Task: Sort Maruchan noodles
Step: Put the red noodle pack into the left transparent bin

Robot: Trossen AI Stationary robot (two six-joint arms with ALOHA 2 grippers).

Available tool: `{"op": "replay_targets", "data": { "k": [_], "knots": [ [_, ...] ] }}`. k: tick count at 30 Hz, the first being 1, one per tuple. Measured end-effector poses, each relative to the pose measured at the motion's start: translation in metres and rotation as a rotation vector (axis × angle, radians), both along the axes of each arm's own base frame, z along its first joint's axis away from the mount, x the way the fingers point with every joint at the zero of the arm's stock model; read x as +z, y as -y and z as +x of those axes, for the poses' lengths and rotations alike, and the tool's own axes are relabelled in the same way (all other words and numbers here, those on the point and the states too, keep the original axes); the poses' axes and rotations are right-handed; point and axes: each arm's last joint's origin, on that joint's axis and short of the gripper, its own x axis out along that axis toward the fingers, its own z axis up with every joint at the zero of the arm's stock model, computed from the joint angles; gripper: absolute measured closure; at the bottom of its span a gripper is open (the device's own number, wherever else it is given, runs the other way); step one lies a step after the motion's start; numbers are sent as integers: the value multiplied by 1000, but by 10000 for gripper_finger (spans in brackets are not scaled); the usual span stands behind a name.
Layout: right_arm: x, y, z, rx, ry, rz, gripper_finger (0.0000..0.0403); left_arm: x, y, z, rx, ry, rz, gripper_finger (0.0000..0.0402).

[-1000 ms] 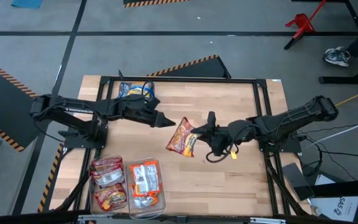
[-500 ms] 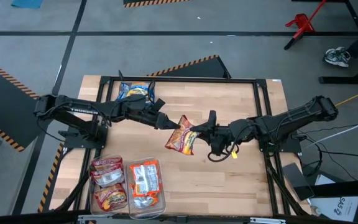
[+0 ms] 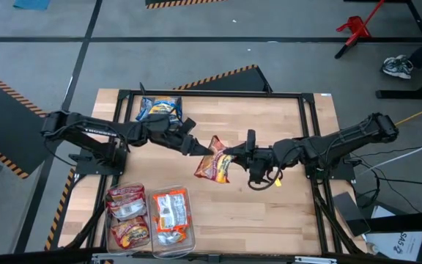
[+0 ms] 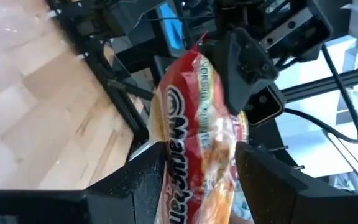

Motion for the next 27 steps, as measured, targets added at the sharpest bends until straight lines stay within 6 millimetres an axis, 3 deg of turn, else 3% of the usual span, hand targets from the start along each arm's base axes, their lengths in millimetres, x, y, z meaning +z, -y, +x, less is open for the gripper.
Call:
{"op": "replay_targets", "data": {
  "k": [18,27],
  "knots": [
    [4,0,0,-6,38,-16,328,-3,9,12,-31,79,-35,217],
    [4,1,0,-34,35,-10,265,-2,7,12,-18,83,-27,278]
  ]
}}
